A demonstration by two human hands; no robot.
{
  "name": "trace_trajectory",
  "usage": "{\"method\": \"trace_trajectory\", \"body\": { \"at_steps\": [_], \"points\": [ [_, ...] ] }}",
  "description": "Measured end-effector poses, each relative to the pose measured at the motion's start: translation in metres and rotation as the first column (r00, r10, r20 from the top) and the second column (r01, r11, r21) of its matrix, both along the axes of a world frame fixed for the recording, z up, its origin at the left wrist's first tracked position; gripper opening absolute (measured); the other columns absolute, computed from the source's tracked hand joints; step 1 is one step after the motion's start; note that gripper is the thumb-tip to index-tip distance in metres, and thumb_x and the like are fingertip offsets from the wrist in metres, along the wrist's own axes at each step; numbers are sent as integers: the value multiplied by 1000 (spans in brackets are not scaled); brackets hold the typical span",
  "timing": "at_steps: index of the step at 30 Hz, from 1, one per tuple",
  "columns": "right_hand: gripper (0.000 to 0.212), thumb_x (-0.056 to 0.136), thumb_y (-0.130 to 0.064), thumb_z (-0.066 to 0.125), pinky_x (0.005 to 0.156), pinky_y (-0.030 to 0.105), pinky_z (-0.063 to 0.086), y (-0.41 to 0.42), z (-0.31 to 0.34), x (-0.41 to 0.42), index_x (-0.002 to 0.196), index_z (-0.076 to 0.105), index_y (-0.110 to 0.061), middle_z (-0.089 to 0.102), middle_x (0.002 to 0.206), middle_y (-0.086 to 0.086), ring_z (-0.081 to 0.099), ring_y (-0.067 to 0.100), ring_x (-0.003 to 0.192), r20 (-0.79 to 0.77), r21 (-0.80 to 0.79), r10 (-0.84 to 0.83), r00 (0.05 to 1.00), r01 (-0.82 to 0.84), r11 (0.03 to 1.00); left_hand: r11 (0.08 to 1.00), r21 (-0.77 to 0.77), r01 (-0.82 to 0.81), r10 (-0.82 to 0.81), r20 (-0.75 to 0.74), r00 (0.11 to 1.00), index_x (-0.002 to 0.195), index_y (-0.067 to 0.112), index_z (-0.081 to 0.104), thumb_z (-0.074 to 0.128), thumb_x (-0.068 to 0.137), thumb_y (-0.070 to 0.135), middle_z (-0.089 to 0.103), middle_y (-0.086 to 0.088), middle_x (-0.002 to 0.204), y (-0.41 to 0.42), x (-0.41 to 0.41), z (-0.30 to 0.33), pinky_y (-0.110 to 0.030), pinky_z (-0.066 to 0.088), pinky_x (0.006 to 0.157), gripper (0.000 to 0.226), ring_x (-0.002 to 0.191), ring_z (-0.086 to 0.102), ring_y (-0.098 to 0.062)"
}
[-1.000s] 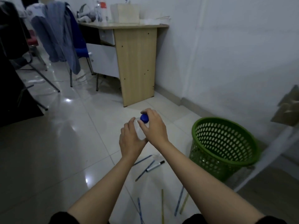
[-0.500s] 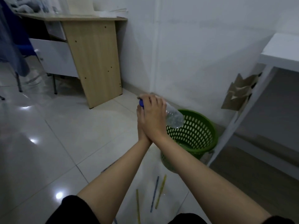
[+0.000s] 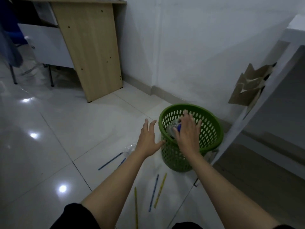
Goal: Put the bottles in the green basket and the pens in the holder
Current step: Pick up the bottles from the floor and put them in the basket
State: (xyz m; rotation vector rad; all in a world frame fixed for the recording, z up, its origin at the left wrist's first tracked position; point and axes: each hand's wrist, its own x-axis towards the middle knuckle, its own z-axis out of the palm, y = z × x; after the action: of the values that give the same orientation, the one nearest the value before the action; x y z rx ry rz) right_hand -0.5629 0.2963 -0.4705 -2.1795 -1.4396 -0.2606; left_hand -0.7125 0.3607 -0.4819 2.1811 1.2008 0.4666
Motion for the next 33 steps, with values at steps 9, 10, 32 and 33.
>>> {"method": "trace_trajectory", "body": {
  "at_steps": [9,10,32,33],
  "points": [
    [69,84,-32,59,118,59,14,13,-19,-16,144,28,-23,12,160,15,12,36,148,340,-169,224,914,-175,970,995,61,-80,87,-134,987,150,15,14,60,87,36,-5,-20,159,9,-38,-26,-42,20,118,81,146,11,-36],
    [68,85,-32,57,117,58,17,18,-22,-25,145,26,-23,11,160,14,11,36,148,329,-194,277,903,-223,955,994,80,-74,86,-152,985,149,15,14,59,87,35,-4,-20,159,10,-42,-30,-42,21,118,79,146,12,-36],
    [65,94,-17,46,119,49,15,66,-268,-98,148,13,-31,0,161,5,2,28,149,-449,-532,31,893,-295,793,999,32,10,4,-391,920,148,16,18,57,87,31,28,-8,153,73,-107,-218,-34,24,118,74,141,26,-25],
    [65,95,-18,45,119,49,15,68,-274,-96,148,12,-32,-1,161,4,1,28,149,-458,-546,9,889,-289,787,999,28,31,-18,-398,917,149,16,18,57,87,31,26,-8,154,73,-103,-225,-35,23,119,75,142,24,-24]
  ]
}}
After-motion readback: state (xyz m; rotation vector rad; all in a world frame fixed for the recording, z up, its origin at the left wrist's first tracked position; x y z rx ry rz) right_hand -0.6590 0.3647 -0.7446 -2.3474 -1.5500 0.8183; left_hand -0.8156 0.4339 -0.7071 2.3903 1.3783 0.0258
